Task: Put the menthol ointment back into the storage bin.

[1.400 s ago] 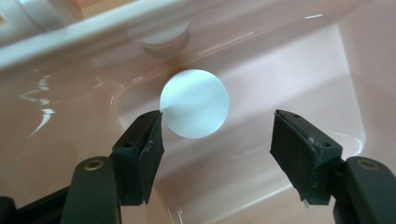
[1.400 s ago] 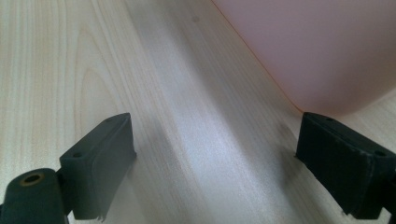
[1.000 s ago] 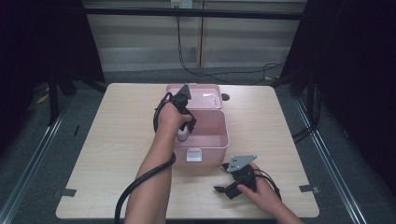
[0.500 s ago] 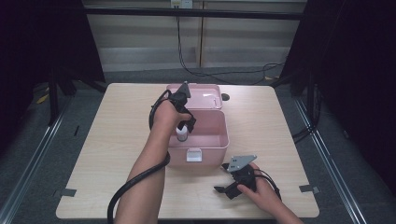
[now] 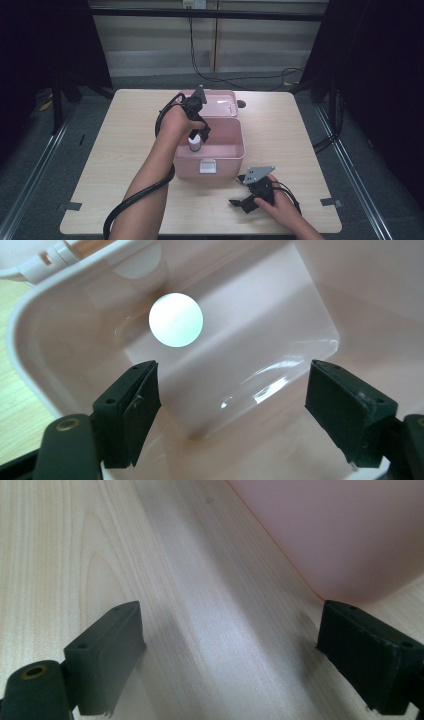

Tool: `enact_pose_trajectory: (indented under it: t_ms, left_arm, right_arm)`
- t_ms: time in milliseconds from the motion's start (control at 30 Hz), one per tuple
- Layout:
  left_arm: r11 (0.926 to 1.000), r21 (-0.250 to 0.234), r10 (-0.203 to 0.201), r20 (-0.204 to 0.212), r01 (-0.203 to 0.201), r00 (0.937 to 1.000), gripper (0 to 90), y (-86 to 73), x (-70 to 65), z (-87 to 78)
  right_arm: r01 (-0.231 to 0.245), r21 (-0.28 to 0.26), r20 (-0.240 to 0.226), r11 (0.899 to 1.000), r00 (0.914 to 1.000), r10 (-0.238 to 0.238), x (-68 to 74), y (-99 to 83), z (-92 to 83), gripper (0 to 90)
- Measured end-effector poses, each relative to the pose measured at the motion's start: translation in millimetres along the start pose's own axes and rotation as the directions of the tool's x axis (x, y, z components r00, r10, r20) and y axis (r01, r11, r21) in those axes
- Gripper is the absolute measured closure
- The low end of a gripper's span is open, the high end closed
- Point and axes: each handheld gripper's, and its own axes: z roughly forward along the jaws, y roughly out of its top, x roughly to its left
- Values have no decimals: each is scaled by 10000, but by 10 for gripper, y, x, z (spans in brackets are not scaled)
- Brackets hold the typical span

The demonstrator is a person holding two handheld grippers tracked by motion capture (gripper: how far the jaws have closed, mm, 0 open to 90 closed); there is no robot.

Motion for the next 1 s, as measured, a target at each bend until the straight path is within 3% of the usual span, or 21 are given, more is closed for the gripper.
enact_pose_trajectory:
  t_ms: [333, 367, 767, 1000]
  left_arm:
    - [9977, -86, 667, 64, -666, 9978, 213, -73, -50, -175]
    - [9958, -114, 907, 37, -906, 9959, 213, -95, -57, -213]
    - [9909, -108, 1340, -234, -1343, 9907, 213, -316, -17, -396]
    - [9916, -74, 1288, -164, -1289, 9915, 213, -443, 65, -474]
  right_arm:
    - [-13, -3, 0, 10000, 10000, 13, 1, 0, 1, 107]
    - [-12, -19, -21, 10000, 10000, 12, 0, 0, 2, 107]
    - [-30, -7, -30, 10000, 10000, 30, 1, 0, 2, 107]
    - [3, -32, -22, 10000, 10000, -3, -2, 0, 2, 107]
